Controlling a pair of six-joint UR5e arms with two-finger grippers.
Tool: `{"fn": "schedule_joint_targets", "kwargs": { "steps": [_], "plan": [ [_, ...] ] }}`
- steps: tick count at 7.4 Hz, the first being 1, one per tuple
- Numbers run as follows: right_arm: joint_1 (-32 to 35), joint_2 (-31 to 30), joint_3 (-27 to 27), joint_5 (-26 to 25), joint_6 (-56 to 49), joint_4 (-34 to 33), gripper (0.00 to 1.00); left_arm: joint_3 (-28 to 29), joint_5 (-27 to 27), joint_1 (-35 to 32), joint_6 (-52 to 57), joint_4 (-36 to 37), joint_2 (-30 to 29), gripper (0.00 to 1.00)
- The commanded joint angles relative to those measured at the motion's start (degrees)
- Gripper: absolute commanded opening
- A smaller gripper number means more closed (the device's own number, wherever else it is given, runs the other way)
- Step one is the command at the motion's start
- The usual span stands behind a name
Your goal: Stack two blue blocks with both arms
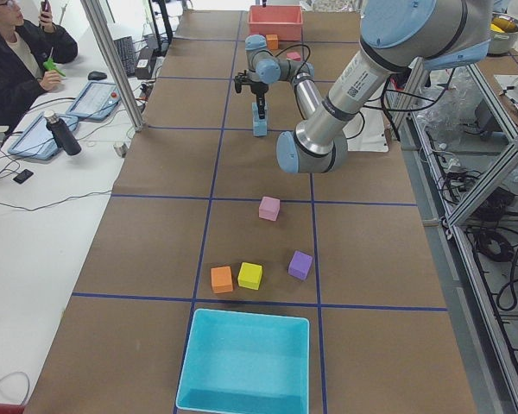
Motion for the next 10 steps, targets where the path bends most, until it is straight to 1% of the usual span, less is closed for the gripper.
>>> {"fn": "schedule_joint_targets", "kwargs": {
  "steps": [1,5,6,7,8,9,10],
  "plan": [
    [0.00,0.01,-0.04,0.07,0.02,0.00,1.00,-0.02,-0.27,0.19,0.04,-0.40,-0.04,0.20],
    [0.00,0.10,-0.04,0.07,0.02,0.00,1.00,0.15,-0.18,-0.51,0.48,-0.75,0.04,0.20],
    [0.00,0.10,-0.04,0.07,0.02,0.00,1.00,0.24,-0.18,-1.29,3.09,-0.75,0.04,0.20],
    [0.00,0.10,-0.04,0.07,0.02,0.00,1.00,0.33,-0.27,-1.39,3.29,-0.84,0.48,0.21],
    [0.00,0.10,-0.04,0.07,0.02,-0.08,1.00,0.85,-0.27,-1.30,3.38,-2.58,1.27,0.25],
    [0.00,0.10,-0.04,0.07,0.02,-0.08,1.00,1.21,-0.27,-1.13,3.38,-4.77,2.49,0.40],
    [0.00,0.10,-0.04,0.07,0.02,-0.08,1.00,1.21,-0.44,-1.13,3.21,-5.14,2.42,0.47]
  ]
}}
